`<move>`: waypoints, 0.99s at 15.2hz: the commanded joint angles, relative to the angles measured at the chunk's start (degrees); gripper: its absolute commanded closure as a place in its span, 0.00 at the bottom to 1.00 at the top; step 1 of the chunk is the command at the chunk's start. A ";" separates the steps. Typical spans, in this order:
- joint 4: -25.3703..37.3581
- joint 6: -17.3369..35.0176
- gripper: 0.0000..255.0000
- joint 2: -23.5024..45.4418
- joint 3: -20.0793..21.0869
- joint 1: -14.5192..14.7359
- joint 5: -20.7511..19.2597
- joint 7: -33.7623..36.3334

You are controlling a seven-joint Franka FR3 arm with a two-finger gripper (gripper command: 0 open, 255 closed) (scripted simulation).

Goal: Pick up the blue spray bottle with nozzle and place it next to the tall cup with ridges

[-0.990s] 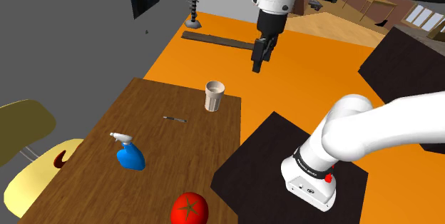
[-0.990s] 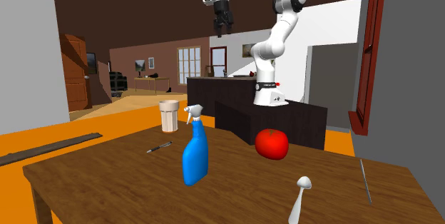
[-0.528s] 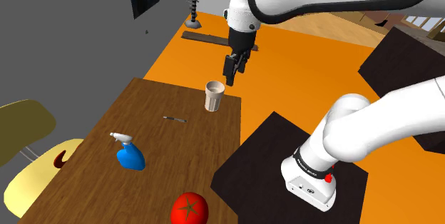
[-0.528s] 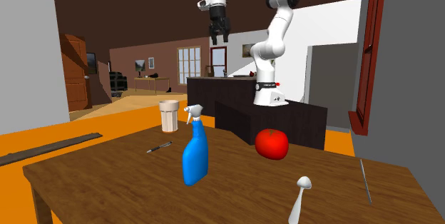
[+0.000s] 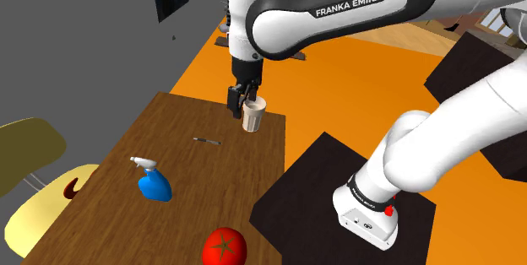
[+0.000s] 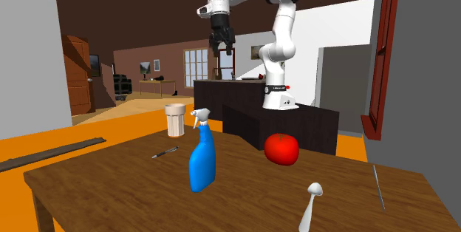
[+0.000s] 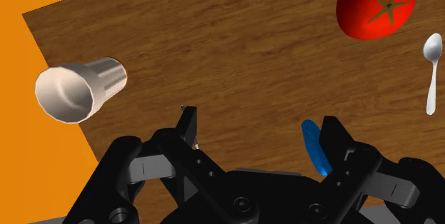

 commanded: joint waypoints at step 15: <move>21.25 13.26 0.00 33.95 6.03 6.55 -13.80 12.66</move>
